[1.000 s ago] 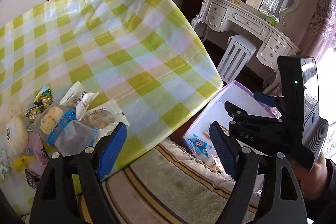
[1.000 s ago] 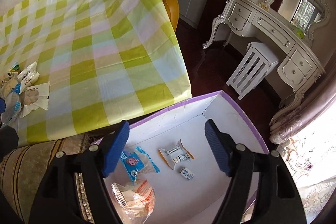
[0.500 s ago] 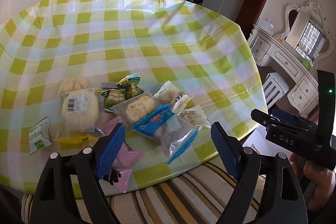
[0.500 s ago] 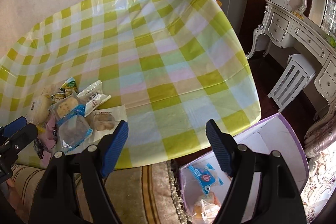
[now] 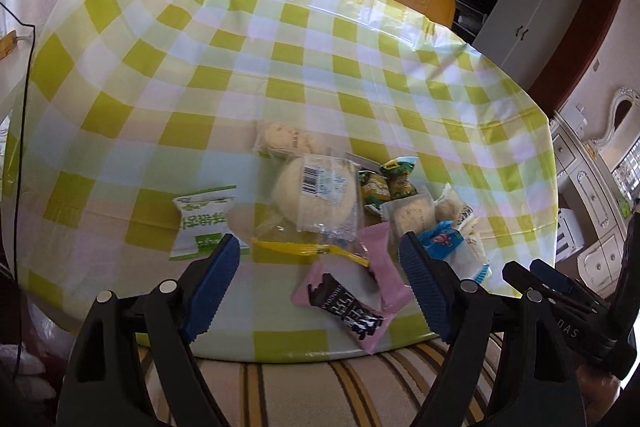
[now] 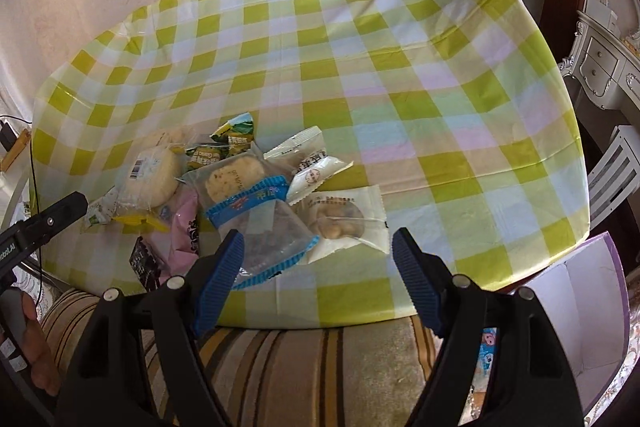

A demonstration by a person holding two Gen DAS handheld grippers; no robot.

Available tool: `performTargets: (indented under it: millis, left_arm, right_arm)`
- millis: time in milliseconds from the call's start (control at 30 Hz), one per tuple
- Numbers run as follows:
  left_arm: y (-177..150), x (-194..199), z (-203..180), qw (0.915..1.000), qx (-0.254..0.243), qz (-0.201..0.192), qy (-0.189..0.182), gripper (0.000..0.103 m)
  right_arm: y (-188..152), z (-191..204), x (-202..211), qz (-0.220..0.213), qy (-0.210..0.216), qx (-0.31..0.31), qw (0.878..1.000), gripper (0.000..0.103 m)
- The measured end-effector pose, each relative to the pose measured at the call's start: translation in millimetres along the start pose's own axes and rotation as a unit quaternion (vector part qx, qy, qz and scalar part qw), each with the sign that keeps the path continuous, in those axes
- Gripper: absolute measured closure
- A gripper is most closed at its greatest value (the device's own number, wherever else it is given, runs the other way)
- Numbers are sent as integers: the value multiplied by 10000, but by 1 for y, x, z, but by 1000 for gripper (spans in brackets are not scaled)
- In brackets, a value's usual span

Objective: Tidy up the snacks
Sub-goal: 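Grasp the green lemon biscuit packet with the left tool while the right tool grasps another blue bag, then carry both held packets to the box and open both tools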

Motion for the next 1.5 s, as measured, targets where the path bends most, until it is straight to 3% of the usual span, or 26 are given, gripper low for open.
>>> performTargets:
  millis: [200, 433, 667, 833, 1133, 1233, 1500]
  left_arm:
    - [21, -7, 60, 9963, 663, 87, 542, 34]
    - [25, -26, 72, 9938, 669, 376, 804, 35]
    - [26, -44, 72, 9918, 568, 571, 994, 35]
    - [24, -56, 73, 9908, 514, 739, 1013, 45]
    - [20, -65, 71, 9905, 390, 822, 1034, 64]
    - [20, -63, 70, 9911, 372, 765, 1026, 70]
    - [23, -49, 69, 9924, 354, 396, 1111, 71]
  right_arm:
    - [4, 40, -5, 36, 51, 724, 9974, 27]
    - [9, 77, -15, 72, 21, 1514, 9884, 27]
    - [16, 56, -42, 493, -260, 1145, 9919, 27]
    - [16, 50, -55, 621, -214, 1080, 9920, 27]
    - [11, 53, -74, 898, -34, 1023, 9907, 44]
    - [10, 54, -72, 852, -2, 1030, 9910, 49]
    - [13, 55, -57, 540, -54, 1068, 9928, 52]
Point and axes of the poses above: each gripper's, at about its wrist camera, not at the fingertips, and x roughly against the way its jaws point, z to its left, y to its top, the point moved 4 cm from there along -x, roughly the way its jaws point, and after that the axes turned 12 degrees about x, right-handed, at the moved point
